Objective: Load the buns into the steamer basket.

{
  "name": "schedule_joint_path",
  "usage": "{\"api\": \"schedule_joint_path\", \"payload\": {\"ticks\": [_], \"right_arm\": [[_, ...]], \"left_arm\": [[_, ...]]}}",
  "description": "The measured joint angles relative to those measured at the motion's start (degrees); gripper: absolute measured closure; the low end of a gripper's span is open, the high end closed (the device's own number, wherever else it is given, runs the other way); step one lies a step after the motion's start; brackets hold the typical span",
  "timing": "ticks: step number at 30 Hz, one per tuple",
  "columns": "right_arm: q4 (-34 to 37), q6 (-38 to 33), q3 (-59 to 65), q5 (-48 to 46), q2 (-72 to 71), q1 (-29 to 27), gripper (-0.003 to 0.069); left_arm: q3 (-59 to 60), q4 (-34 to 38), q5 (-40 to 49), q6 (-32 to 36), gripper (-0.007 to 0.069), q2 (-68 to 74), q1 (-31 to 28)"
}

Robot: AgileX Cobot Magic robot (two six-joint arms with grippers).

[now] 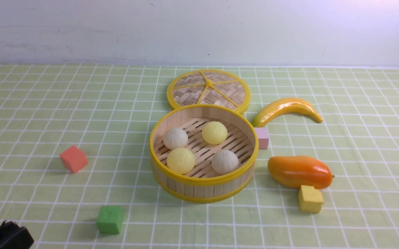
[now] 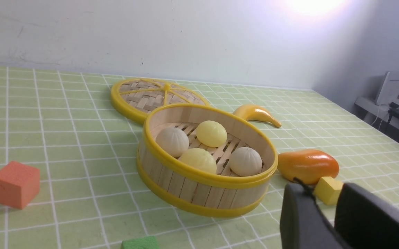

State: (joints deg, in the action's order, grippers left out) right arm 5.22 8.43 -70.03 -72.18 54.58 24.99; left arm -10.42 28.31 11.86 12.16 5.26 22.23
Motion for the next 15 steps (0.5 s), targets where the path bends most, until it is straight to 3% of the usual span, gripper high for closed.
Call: {"api": "schedule_joint_path", "payload": {"ticks": [5, 9, 15], "right_arm": [[-1.31, -3.71, 10.06, 7.88, -8.98, -7.22, 0.0676], [0.04, -11.62, 35.04, 27.33, -28.61, -18.13, 0.0676], [0.45, -13.97, 61.27, 42.81, -48.72, -25.02, 0.0676]], "left_arm": [[0.0, 0.0, 0.0, 0.0, 0.0461, 0.0, 0.0], [0.0, 0.0, 0.0, 0.0, 0.046, 0.0, 0.0], [0.0, 0.0, 0.0, 0.0, 0.046, 0.0, 0.0]]}}
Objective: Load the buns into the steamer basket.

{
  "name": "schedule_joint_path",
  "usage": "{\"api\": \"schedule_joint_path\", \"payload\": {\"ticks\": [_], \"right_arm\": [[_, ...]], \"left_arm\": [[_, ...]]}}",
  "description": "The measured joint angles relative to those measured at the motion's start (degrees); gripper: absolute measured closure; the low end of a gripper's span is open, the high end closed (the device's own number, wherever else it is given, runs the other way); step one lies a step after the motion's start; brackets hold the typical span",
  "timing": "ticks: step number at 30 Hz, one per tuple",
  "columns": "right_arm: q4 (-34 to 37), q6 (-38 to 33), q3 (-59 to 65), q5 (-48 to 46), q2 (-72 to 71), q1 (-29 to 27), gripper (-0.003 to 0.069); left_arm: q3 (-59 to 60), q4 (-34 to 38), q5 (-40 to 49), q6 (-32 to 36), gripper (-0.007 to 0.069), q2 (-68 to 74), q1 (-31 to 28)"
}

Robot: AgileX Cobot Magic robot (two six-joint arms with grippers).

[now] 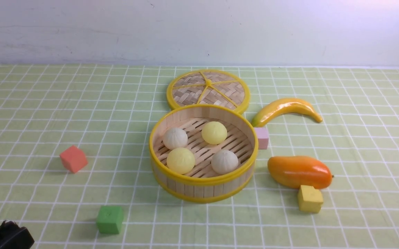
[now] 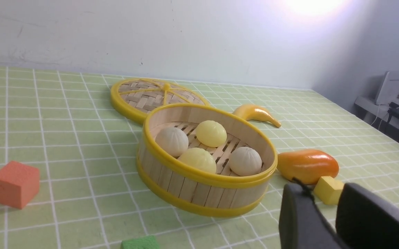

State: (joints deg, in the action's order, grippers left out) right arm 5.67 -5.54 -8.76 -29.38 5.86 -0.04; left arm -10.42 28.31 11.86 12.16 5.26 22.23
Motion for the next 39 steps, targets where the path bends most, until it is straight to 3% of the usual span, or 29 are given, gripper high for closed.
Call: {"api": "schedule_joint_path", "payload": {"ticks": [6, 13, 33, 39], "right_arm": [[0.64, 0.46, 9.59, 6.44, -6.42, -0.48, 0.0675], [1.47, 5.54, 9.66, 6.46, -6.49, -0.54, 0.0671], [1.52, 5.54, 9.66, 6.41, -6.49, -0.54, 0.0656], [1.52, 5.54, 9.66, 6.41, -6.49, -0.54, 0.0654]], "left_arm": [[0.0, 0.0, 0.0, 0.0, 0.046, 0.0, 0.0], [0.0, 0.0, 0.0, 0.0, 0.0452, 0.0, 0.0], [0.0, 0.0, -0.17, 0.0, 0.0431, 0.0, 0.0], [2.51, 0.05, -9.16, 0.0, 0.0431, 0.0, -2.62]]}}
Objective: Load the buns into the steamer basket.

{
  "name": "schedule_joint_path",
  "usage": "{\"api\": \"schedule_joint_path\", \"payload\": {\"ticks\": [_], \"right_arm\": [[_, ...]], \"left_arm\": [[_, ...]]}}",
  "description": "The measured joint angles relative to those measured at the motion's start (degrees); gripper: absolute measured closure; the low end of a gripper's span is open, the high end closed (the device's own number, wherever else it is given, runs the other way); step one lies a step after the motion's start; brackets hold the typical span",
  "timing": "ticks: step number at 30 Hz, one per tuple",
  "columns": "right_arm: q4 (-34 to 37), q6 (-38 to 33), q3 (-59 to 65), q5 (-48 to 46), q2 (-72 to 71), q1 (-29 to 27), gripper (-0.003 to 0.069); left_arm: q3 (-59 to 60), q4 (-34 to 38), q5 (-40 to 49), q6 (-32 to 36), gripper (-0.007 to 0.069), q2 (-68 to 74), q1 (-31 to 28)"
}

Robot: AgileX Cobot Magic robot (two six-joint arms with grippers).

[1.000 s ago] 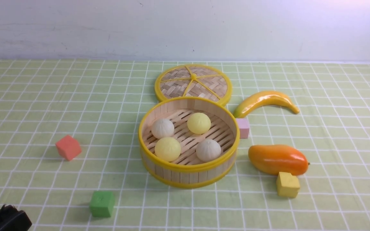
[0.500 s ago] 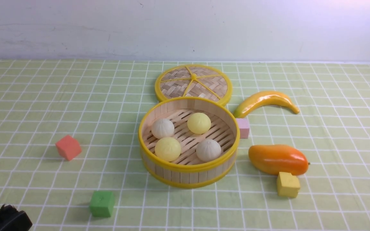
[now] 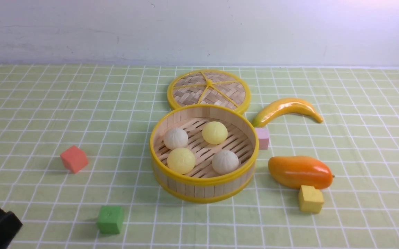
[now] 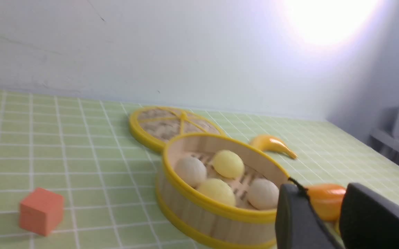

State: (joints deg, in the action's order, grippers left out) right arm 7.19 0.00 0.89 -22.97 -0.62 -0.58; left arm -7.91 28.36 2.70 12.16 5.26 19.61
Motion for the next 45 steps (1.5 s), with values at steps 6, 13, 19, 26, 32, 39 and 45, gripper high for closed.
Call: {"api": "schedule_joint_path", "payload": {"ticks": [6, 13, 19, 26, 32, 39, 45], "right_arm": [[0.0, 0.0, 0.0, -0.05, 0.0, 0.0, 0.065], [0.0, 0.0, 0.0, -0.05, 0.0, 0.0, 0.064], [0.0, 0.0, 0.0, -0.05, 0.0, 0.0, 0.0634], [0.0, 0.0, 0.0, -0.05, 0.0, 0.0, 0.0623], [0.02, 0.0, 0.0, -0.05, 0.0, 0.0, 0.0617], [0.06, 0.0, 0.0, -0.05, 0.0, 0.0, 0.0608], [0.06, 0.0, 0.0, -0.05, 0.0, 0.0, 0.0601]], "left_arm": [[4.56, 0.08, 0.28, 0.0, 0.055, -5.12, -12.24], [9.54, -4.8, 18.49, 0.0, 0.0638, -5.85, -15.96], [9.66, -5.32, 20.98, -0.05, 0.0638, -5.85, -16.03], [9.66, -5.32, 20.03, -0.05, 0.0638, -5.85, -16.06], [9.66, -5.32, 19.92, -0.05, 0.0638, -5.85, -16.06], [9.66, -5.32, 19.92, -0.05, 0.0638, -5.85, -16.06], [9.66, -5.32, 19.92, -0.05, 0.0638, -5.85, -16.06]]}}
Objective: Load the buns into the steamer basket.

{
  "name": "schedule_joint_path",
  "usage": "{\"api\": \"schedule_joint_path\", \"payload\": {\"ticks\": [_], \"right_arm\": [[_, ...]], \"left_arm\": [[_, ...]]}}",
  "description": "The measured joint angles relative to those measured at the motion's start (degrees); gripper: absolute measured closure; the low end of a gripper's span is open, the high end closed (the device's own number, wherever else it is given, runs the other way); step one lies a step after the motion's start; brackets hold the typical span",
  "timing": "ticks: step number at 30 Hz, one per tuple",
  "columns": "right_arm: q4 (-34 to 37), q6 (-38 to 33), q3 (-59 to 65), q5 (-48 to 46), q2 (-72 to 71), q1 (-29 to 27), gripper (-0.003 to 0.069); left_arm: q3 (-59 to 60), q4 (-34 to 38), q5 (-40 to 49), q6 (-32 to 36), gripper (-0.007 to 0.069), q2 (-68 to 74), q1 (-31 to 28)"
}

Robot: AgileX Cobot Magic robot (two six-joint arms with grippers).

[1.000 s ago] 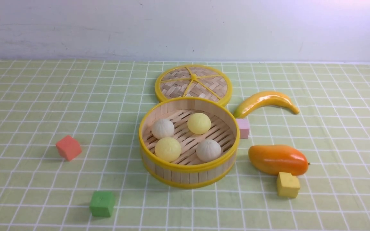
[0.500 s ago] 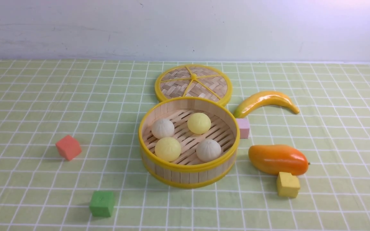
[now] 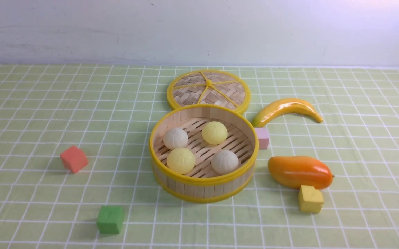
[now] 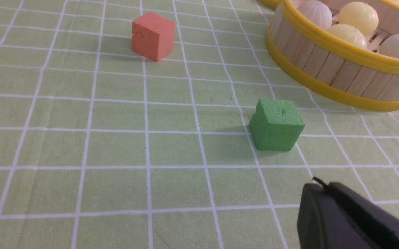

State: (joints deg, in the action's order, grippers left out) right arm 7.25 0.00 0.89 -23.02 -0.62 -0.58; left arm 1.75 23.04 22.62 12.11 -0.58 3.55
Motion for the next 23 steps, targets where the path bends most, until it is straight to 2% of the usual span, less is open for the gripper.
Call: {"api": "schedule_joint_path", "payload": {"ticks": [23], "right_arm": [[0.01, 0.0, 0.0, 0.0, 0.0, 0.0, 0.0574]], "left_arm": [[0.0, 0.0, 0.0, 0.0, 0.0636, 0.0, 0.0]]}}
